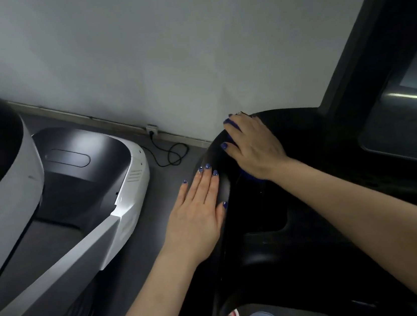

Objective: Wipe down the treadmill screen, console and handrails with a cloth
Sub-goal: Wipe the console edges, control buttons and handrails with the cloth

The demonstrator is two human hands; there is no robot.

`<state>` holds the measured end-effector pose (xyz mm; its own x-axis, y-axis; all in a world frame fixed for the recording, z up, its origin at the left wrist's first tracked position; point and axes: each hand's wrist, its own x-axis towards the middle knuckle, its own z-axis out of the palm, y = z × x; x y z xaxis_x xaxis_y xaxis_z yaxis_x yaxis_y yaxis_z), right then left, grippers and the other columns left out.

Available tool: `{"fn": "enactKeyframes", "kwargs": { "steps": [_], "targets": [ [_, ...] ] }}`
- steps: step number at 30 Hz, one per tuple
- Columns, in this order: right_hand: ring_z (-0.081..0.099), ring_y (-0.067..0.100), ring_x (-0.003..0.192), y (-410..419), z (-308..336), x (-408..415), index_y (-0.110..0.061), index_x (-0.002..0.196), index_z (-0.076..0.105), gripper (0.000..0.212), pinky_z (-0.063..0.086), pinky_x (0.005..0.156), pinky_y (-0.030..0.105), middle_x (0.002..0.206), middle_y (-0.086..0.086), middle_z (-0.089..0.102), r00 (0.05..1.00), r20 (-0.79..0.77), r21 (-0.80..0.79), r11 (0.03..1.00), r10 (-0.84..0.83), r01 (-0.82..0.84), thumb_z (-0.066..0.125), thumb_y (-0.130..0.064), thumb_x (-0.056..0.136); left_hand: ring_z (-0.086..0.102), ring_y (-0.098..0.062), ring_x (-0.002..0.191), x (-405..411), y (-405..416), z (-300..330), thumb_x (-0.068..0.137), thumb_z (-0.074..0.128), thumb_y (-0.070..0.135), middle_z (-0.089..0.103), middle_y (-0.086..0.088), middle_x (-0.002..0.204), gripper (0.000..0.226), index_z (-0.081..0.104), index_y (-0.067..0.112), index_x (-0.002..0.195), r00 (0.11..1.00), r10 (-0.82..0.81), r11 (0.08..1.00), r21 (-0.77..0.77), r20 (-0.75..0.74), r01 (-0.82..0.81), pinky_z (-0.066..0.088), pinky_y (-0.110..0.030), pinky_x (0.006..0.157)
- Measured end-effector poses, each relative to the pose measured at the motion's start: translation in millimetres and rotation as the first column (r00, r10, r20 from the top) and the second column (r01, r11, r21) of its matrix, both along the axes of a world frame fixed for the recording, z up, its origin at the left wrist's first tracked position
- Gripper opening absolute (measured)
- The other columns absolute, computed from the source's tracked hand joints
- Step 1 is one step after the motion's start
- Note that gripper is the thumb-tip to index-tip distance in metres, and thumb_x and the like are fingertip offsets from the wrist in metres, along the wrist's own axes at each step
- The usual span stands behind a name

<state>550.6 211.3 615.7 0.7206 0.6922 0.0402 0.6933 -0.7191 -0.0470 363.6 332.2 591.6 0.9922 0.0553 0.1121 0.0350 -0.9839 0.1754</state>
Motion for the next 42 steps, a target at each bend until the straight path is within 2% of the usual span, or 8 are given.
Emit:
{"fn": "enactKeyframes", "kwargs": {
  "steps": [6, 10, 16, 20, 24, 29, 39, 42],
  "targets": [
    [0.038, 0.028, 0.135, 14.7, -0.2, 2.5, -0.007, 0.136, 0.051, 0.065, 0.021, 0.118, 0.047, 0.141, 0.01, 0.047, 0.993, 0.002, 0.029, 0.992, -0.121, 0.121, 0.02, -0.048, 0.096, 0.042, -0.025, 0.14, -9.3, -1.4, 0.8, 0.098, 0.03, 0.036, 0.044, -0.013, 0.152, 0.059, 0.046, 0.004, 0.145, 1.0, 0.021, 1.0, 0.019, 0.019, -0.021, 0.033, -0.047, 0.113],
    [0.034, 0.023, 0.139, -5.4, -3.0, -3.8, -0.013, 0.142, 0.046, 0.062, 0.018, 0.118, 0.046, 0.147, 0.004, 0.04, 0.983, -0.034, -0.018, 0.984, 0.178, -0.179, 0.02, -0.047, 0.096, 0.042, -0.025, 0.14, -9.0, -2.7, 1.3, 0.098, 0.03, 0.036, 0.044, -0.012, 0.151, 0.059, 0.047, 0.005, 0.145, 0.999, 0.029, 1.0, -0.003, 0.022, -0.029, 0.033, -0.047, 0.113],
    [0.027, 0.021, 0.144, 7.1, -3.9, -14.4, -0.014, 0.144, 0.043, 0.058, 0.007, 0.12, 0.049, 0.152, 0.004, 0.036, 1.0, -0.016, 0.002, 1.0, 0.023, -0.023, 0.023, -0.044, 0.098, 0.044, -0.025, 0.139, -18.1, -4.0, 4.1, 0.098, 0.029, 0.034, 0.045, -0.012, 0.151, 0.057, 0.049, 0.006, 0.143, 0.999, 0.032, 0.999, -0.012, 0.012, -0.032, 0.035, -0.047, 0.112],
    [0.024, 0.02, 0.146, -22.1, -3.2, -6.1, -0.016, 0.149, 0.036, 0.066, 0.006, 0.118, 0.054, 0.156, 0.003, 0.03, 0.965, 0.011, -0.099, 0.96, 0.262, -0.26, 0.019, -0.049, 0.094, 0.042, -0.025, 0.14, -25.4, -3.1, 4.1, 0.097, 0.029, 0.034, 0.044, -0.012, 0.152, 0.058, 0.048, 0.007, 0.144, 1.0, 0.021, 1.0, -0.007, 0.014, -0.021, 0.035, -0.048, 0.113],
    [0.021, 0.022, 0.147, -9.4, -0.6, -9.9, -0.013, 0.149, 0.036, 0.067, 0.004, 0.12, 0.055, 0.156, 0.006, 0.028, 0.998, -0.015, -0.044, 0.997, 0.067, -0.067, 0.019, -0.048, 0.094, 0.041, -0.024, 0.141, -31.4, -3.5, 4.0, 0.098, 0.028, 0.033, 0.044, -0.011, 0.152, 0.057, 0.048, 0.007, 0.145, 1.0, 0.026, 1.0, 0.003, 0.01, -0.026, 0.034, -0.048, 0.113],
    [-0.007, 0.022, 0.151, -23.6, 15.4, -3.0, -0.012, 0.156, 0.006, 0.073, -0.008, 0.119, 0.04, 0.164, 0.009, -0.006, 0.914, -0.2, -0.171, 0.906, 0.353, -0.387, 0.043, -0.039, 0.099, 0.038, -0.023, 0.143, -32.4, -3.0, 1.8, 0.098, 0.027, 0.033, 0.041, -0.01, 0.154, 0.058, 0.046, 0.008, 0.146, 1.0, 0.019, 1.0, 0.001, -0.002, -0.019, 0.035, -0.048, 0.114],
    [0.039, 0.049, 0.134, -19.9, 9.1, 15.0, 0.008, 0.141, 0.043, 0.084, 0.037, 0.104, 0.057, 0.147, 0.03, 0.039, 0.805, -0.028, -0.239, 0.777, 0.593, -0.582, 0.085, -0.013, 0.071, 0.039, -0.022, 0.142, -44.9, -1.8, -2.1, 0.098, 0.029, 0.031, 0.04, -0.009, 0.155, 0.056, 0.045, 0.008, 0.146, 1.0, 0.014, 1.0, 0.007, 0.02, -0.014, 0.035, -0.047, 0.114],
    [0.04, 0.047, 0.134, -18.2, 14.9, 21.5, 0.007, 0.143, 0.04, 0.087, 0.036, 0.106, 0.056, 0.149, 0.028, 0.037, 0.753, -0.001, -0.26, 0.727, 0.658, -0.635, 0.086, -0.017, 0.072, 0.039, -0.021, 0.142, -45.9, -1.2, -1.9, 0.098, 0.029, 0.031, 0.04, -0.008, 0.155, 0.056, 0.045, 0.009, 0.147, 1.0, 0.02, 0.999, 0.026, 0.008, -0.02, 0.031, -0.045, 0.114]
  ]
}}
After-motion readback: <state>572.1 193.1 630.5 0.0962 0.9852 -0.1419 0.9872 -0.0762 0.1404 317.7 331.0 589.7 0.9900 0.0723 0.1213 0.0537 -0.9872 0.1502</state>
